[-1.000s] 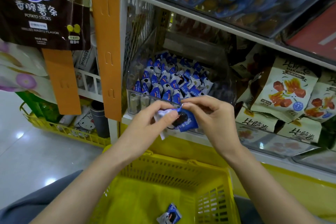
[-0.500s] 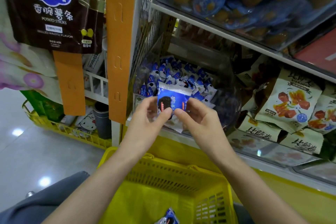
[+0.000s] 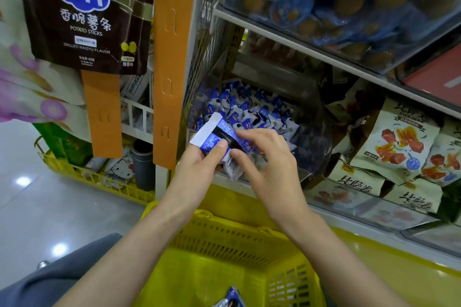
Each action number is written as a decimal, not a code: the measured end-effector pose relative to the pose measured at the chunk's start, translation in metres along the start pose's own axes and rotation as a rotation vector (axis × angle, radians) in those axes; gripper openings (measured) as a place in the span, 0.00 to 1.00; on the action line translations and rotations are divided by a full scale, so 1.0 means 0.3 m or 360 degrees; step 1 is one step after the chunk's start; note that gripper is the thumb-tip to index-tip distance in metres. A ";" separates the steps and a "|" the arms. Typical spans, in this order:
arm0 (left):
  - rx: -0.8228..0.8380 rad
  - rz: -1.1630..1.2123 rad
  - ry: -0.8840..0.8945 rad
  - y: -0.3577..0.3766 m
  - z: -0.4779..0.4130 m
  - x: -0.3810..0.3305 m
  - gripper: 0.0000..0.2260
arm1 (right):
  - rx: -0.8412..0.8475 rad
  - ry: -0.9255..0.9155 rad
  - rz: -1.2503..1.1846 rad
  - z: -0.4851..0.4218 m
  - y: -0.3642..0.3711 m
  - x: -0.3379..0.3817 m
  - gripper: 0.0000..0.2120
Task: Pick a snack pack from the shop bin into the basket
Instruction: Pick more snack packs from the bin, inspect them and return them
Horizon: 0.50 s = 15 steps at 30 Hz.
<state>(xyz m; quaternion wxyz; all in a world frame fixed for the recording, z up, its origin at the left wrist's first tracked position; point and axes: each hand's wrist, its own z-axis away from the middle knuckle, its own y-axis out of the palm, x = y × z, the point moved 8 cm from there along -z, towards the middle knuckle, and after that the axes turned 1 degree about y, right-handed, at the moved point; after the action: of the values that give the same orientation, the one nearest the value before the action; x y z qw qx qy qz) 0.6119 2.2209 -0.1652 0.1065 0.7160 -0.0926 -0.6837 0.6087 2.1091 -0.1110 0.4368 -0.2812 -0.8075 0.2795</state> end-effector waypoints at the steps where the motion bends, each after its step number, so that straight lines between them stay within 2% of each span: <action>1: 0.0006 0.0014 -0.0001 -0.001 0.000 0.003 0.14 | 0.0013 -0.0007 0.0033 0.000 0.000 0.001 0.15; 5: 0.0007 0.0004 -0.0021 -0.001 0.000 0.015 0.12 | -0.0051 -0.0113 0.0075 0.007 -0.020 0.023 0.12; 9: -0.0075 0.0114 -0.0123 -0.011 -0.002 0.040 0.09 | -0.0025 -0.0186 0.0147 0.015 -0.021 0.038 0.14; 15: -0.0026 -0.0082 0.0005 -0.003 0.008 0.019 0.11 | -0.0068 -0.0206 0.0131 0.015 -0.025 0.032 0.11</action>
<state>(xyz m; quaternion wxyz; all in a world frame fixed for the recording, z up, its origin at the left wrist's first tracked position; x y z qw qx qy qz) 0.6097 2.2201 -0.1710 0.0950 0.7183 -0.0684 -0.6858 0.5989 2.1098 -0.1025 0.3657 -0.3047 -0.8276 0.2974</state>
